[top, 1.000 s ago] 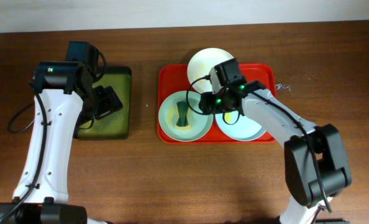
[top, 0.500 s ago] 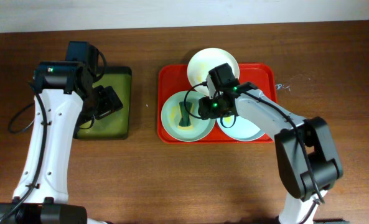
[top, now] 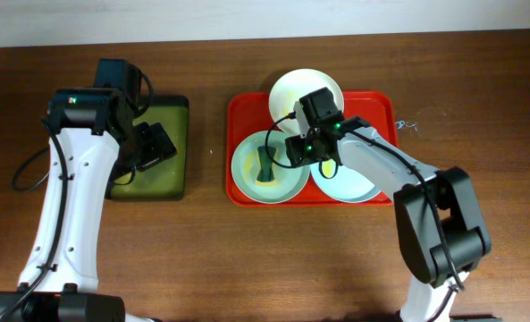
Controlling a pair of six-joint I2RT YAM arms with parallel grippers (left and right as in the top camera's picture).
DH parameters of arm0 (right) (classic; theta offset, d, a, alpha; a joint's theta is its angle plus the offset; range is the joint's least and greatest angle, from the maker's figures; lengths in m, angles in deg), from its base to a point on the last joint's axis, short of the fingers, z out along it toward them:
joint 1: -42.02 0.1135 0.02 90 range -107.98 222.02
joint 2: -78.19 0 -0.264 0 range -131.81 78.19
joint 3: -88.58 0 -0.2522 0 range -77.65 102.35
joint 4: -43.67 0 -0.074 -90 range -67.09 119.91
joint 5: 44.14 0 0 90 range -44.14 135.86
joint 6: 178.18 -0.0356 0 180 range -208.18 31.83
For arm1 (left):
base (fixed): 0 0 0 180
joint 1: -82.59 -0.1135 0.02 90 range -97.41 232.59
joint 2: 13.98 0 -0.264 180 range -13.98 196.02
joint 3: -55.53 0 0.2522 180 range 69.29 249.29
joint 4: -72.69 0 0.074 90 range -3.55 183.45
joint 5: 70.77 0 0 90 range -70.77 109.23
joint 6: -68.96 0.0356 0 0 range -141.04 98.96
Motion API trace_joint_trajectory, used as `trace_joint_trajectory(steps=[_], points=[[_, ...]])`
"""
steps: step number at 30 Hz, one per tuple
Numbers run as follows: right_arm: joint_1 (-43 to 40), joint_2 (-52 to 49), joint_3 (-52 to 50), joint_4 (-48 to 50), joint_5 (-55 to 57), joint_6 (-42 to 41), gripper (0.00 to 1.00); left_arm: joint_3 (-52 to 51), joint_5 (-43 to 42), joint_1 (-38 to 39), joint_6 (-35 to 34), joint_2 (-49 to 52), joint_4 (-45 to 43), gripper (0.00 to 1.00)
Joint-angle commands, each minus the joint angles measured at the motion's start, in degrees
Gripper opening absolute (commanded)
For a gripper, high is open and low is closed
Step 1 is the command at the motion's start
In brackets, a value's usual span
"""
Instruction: Clean dirty plates on tray and stack at the side
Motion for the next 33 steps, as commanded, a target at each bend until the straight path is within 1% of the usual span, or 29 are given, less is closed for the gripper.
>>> trace_joint_trajectory(steps=[1, 2, 4, 5, 6, 7, 8, 9, 10, 11, 13, 15, 17, 18, 22, 25, 28, 29, 30, 32, 33], points=[[0.3, -1.5, 0.9, -1.4, 0.4, 0.7, 0.59, 0.1, -0.4, -0.1, -0.1, 0.1, -0.2, 0.99], [0.3, -1.5, 0.9, -2.0, 0.2, 0.7, 0.6, 0.1, -0.4, -0.1, -0.1, 0.1, -0.2, 0.99], [0.3, -1.5, 0.9, -3.6, -0.9, 0.4, 0.56, 0.1, -0.4, -0.1, -0.1, 0.1, -0.5, 1.0], [0.3, -1.5, 0.9, -4.2, -0.9, -0.3, 0.53, 0.1, -0.4, -0.1, -0.1, 0.1, -0.6, 0.94], [0.3, -1.5, 0.9, -4.9, -1.0, -0.9, 0.5, 0.1, -0.4, -0.1, -0.1, 0.1, -0.6, 0.71], [0.3, -1.4, 0.9, -5.8, -2.1, -0.9, 0.48, 0.1, -0.9, -0.1, -0.1, 0.1, -0.6, 0.58], [0.3, -1.4, 0.9, -6.6, -3.2, -1.5, 0.45, 0.1, -1.9, 0.1, 0.0, 0.1, -0.9, 0.5], [0.3, -1.5, 0.9, -7.5, -3.3, -3.3, 0.44, 0.0, -3.5, 0.4, 1.1, 0.1, -1.4, 0.47], [0.3, -1.5, 0.9, -8.4, -3.3, -5.0, 0.38, -0.1, -5.9, 1.1, 3.4, 0.2, -2.5, 0.46], [0.3, -1.5, 0.9, -9.2, -3.6, -6.6, 0.36, -0.3, -8.8, 1.9, 6.0, 0.4, -3.8, 0.46], [0.3, -1.5, 0.9, -10.5, -4.0, -9.1, 0.34, -1.1, -13.4, 4.1, 9.0, 0.9, -6.2, 0.48], [0.3, -1.5, 0.9, -11.5, -4.7, -10.4, 0.33, -3.2, -15.3, 7.2, 9.2, 1.8, -9.9, 0.5], [0.3, -1.5, 0.9, -11.6, -6.3, -10.4, 0.32, -6.2, -15.2, 10.3, 8.9, 2.9, -14.8, 0.43], [0.3, -1.5, 0.9, -11.6, -6.8, -10.4, 0.32, -8.0, -15.2, 11.7, 8.9, 3.6, -18.2, 0.42], [0.3, -1.5, 0.9, -12.4, -7.1, -11.0, 0.27, -14.1, -16.1, 14.4, 4.6, 8.2, -30.9, 0.44], [0.3, -1.5, 0.9, -12.3, -7.3, -11.0, 0.27, -14.3, -19.3, 15.5, 4.6, 13.4, -36.7, 0.43], [0.3, -1.5, 0.9, -12.2, -7.3, -11.0, 0.27, -14.3, -21.3, 16.8, 4.7, 18.0, -41.0, 0.45], [0.3, -1.5, 0.9, -12.1, -7.3, -11.0, 0.27, -14.3, -21.8, 17.1, 4.7, 19.0, -41.8, 0.48], [0.3, -1.5, 0.9, -12.1, -7.3, -11.3, 0.27, -14.3, -23.1, 17.5, 5.7, 20.3, -42.8, 0.5], [0.3, -1.5, 0.9, -12.0, -7.7, -11.5, 0.27, -14.3, -26.3, 18.1, 8.5, 21.9, -44.1, 0.51], [0.3, -1.5, 0.9, -11.6, -8.4, -11.5, 0.27, -14.3, -26.6, 18.5, 8.5, 22.6, -44.2, 0.51]])
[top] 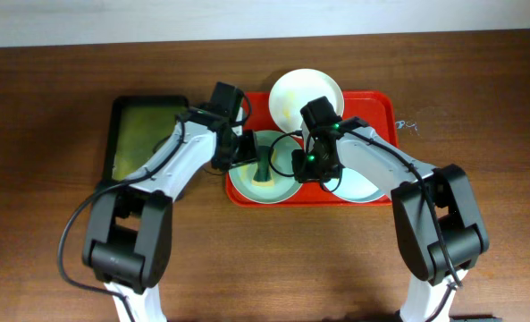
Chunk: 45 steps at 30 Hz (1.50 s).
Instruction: Clean dirty plates on tray and stack at the side
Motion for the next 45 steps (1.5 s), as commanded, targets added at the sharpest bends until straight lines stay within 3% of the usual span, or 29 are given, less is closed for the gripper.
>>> trace_joint_trajectory(steps=[1, 8, 12, 21, 24, 27, 31, 40, 45], points=[[0.3, -0.8, 0.9, 0.9, -1.6, -1.0, 0.27, -0.3, -4.7, 1.4, 2.6, 2.7, -0.8, 0.51], [0.3, -0.8, 0.9, 1.3, -1.6, -0.9, 0.27, -0.3, 0.0, 2.3, 2.6, 3.6, -0.9, 0.52], [0.3, -0.8, 0.9, 1.4, -1.5, -0.9, 0.27, -0.3, 0.6, 2.4, 2.6, 3.7, -1.0, 0.38], [0.3, -0.8, 0.9, 1.6, -1.5, -0.9, 0.27, -0.5, 3.9, 5.0, 2.6, 3.8, -2.2, 0.32], [0.3, -0.8, 0.9, 1.6, -1.5, -0.9, 0.27, -0.5, 6.0, 5.7, 2.6, 3.8, -2.4, 0.24], [0.3, -0.8, 0.9, 1.6, -1.5, -0.9, 0.27, -1.0, 8.4, 5.7, 2.6, 4.0, -2.5, 0.25], [0.3, -0.8, 0.9, 1.6, -1.5, -0.9, 0.27, -2.4, 11.5, 5.7, 2.6, 4.1, -2.4, 0.0], [0.3, -0.8, 0.9, 1.4, -1.5, -0.9, 0.27, 0.5, 27.1, 4.5, 2.6, 2.1, 4.3, 0.0], [0.3, -0.8, 0.9, 1.4, -1.5, -0.9, 0.27, 2.1, 27.4, 3.8, 0.2, -1.9, 5.5, 0.0]])
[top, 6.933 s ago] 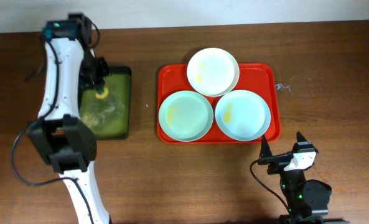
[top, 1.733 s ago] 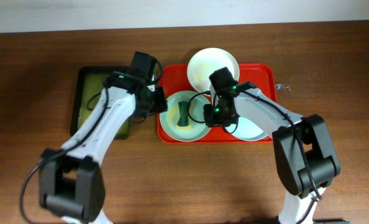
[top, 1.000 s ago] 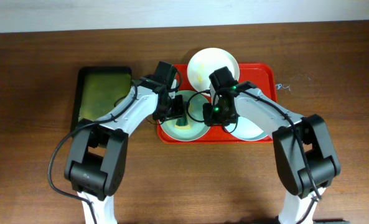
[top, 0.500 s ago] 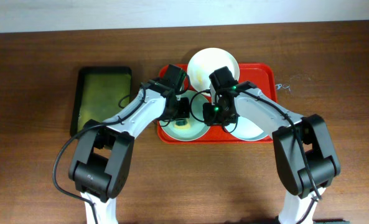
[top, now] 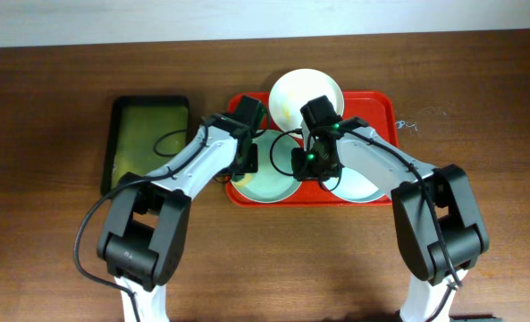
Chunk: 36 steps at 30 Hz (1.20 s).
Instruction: Clean dirty plates on tray and stack at the side
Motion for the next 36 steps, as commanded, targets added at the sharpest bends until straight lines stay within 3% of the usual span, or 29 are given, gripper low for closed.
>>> trace_joint_trajectory(steps=[1, 6, 15, 22, 23, 24, 25, 31, 36], points=[[0.3, -0.8, 0.9, 0.2, -1.1, 0.1, 0.27, 1.4, 3.8, -0.9, -3.8, -4.3, 0.2, 0.0], [0.3, -0.8, 0.9, 0.8, -1.1, 0.1, 0.27, 1.2, -14.5, -0.8, -6.4, -3.9, -5.3, 0.0], [0.3, -0.8, 0.9, 0.9, -1.1, 0.1, 0.27, 0.9, -12.7, -0.7, -6.1, 2.0, -5.4, 0.0], [0.3, -0.8, 0.9, 0.9, -1.1, 0.1, 0.27, 2.1, 5.6, -1.2, -6.1, 2.5, 4.3, 0.0], [0.3, -0.8, 0.9, 0.9, -1.1, 0.1, 0.23, 2.7, 6.6, -1.2, -6.1, 1.9, 5.9, 0.0], [0.3, -0.6, 1.0, 0.9, -1.2, 0.1, 0.12, 3.7, 7.0, -1.2, -6.1, 0.9, 7.6, 0.0], [0.3, -0.3, 1.3, 0.9, -1.6, 0.1, 0.08, 4.7, 6.9, -1.2, -6.1, -0.2, 8.5, 0.0], [0.3, 3.5, 7.7, -2.7, -0.9, 4.3, 0.07, 7.3, 6.5, -1.6, -6.1, -12.6, 9.4, 0.0], [1.1, 4.5, 19.5, -15.5, 15.5, 7.0, 0.04, 7.3, 2.8, -6.8, -6.1, -22.8, 12.3, 0.0]])
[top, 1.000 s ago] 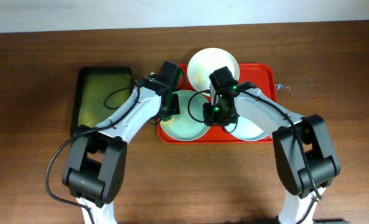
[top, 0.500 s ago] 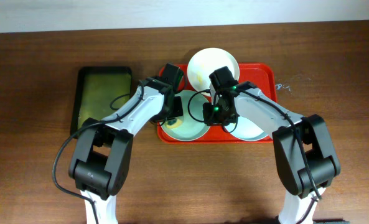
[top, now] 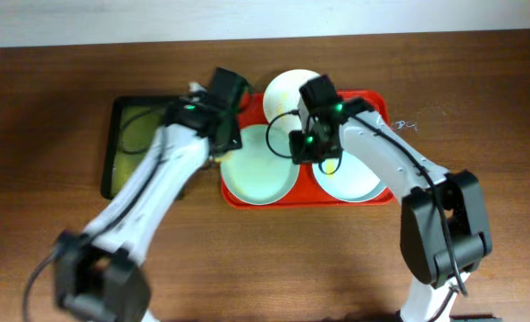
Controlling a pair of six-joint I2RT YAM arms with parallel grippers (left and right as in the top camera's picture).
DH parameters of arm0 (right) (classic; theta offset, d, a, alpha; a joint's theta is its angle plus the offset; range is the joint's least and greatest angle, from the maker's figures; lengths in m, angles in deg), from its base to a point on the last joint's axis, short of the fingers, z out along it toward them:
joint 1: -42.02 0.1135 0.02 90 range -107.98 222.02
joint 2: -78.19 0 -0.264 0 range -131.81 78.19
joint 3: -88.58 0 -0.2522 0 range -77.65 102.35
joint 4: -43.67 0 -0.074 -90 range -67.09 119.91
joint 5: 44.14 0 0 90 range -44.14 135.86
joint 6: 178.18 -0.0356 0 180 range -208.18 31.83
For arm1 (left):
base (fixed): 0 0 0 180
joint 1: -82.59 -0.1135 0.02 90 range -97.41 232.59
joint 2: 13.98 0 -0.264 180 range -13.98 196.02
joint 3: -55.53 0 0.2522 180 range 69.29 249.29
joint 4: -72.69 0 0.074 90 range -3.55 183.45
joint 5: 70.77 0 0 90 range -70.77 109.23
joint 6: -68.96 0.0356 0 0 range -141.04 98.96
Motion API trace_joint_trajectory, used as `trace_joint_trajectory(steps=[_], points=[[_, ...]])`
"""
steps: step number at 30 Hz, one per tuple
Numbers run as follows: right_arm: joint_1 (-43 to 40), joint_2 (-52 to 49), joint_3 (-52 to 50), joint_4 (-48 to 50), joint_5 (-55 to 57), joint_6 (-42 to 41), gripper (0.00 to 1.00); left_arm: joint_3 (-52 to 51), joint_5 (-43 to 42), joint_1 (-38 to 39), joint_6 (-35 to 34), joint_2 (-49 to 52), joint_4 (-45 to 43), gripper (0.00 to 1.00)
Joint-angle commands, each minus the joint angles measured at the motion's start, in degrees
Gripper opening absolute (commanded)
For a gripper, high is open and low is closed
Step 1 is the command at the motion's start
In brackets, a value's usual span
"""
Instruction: Clean dirty plates on tray and stack at the side
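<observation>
A red tray point(top: 382, 105) holds three plates. The pale green plate point(top: 257, 179) at its left lies bare, with no scrap showing on it. My right gripper point(top: 298, 148) sits at that plate's right rim and looks shut on it. A white plate point(top: 287, 89) lies at the tray's back edge, and another pale plate point(top: 356, 183) lies at the right, partly under my right arm. My left gripper point(top: 227, 141) is blurred at the green plate's upper left rim, its fingers hidden under the wrist.
A dark tray point(top: 135, 165) with a greenish bottom lies on the table left of the red tray, partly under my left arm. Brown table surface runs all around, with the wall edge at the back.
My left gripper has moved from over the middle of the green plate to its left rim. The dark green scrap no longer shows on the plate. The red tray sits slightly further left.
My left gripper was over the dark tray while the right one held the rim of the green plate, which had a dark green scrap on it. The left gripper was then at the plate's left edge, then over the scrap. Now it is back at the left rim and the plate is bare.
</observation>
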Motion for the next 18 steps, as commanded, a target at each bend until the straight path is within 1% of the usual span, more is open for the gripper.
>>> trace_joint_trajectory(steps=[1, 2, 5, 6, 8, 10, 11, 12, 14, 16, 18], points=[[1.5, 3.1, 8.2, -5.7, 15.0, 3.0, 0.04, 1.2, -1.1, -4.8, -0.5, -6.9, 3.1, 0.0], [2.1, 3.1, 9.8, -7.1, 17.8, 3.7, 0.04, 1.2, -1.1, -6.1, -0.5, -7.8, 4.2, 0.0], [6.3, 3.1, 16.2, -12.6, 32.7, 4.0, 0.04, 1.2, -1.1, -11.7, -0.5, -9.1, 9.5, 0.0], [7.2, 3.1, 17.2, -13.4, 35.4, 4.0, 0.04, 1.2, -1.0, -12.9, -0.5, -9.1, 10.7, 0.0], [11.6, 3.1, 20.6, -15.8, 47.8, 4.0, 0.04, 1.0, -0.8, -16.8, -0.5, -9.1, 14.2, 0.0], [15.3, 3.1, 21.8, -16.0, 55.3, 5.5, 0.04, 1.0, -0.9, -20.0, -0.5, -9.1, 16.3, 0.0], [17.1, 3.1, 22.0, -16.1, 57.7, 6.1, 0.13, 0.9, -0.9, -22.0, -0.2, -9.1, 17.2, 0.0], [18.4, 3.1, 22.0, -16.6, 57.5, 5.6, 0.3, 0.9, -0.9, -23.5, 1.3, -9.1, 17.6, 0.0], [18.4, 2.9, 21.7, -16.9, 51.6, 2.8, 0.49, 0.8, -1.0, -25.4, 2.7, -9.1, 18.8, 0.0], [15.8, 2.3, 21.4, -17.0, 42.6, 2.0, 0.57, 0.8, -2.4, -26.1, 2.8, -9.1, 19.3, 0.0], [11.2, 1.2, 21.0, -17.0, 31.4, 2.0, 0.57, 0.8, -2.4, -26.1, 2.7, -9.1, 19.1, 0.0]])
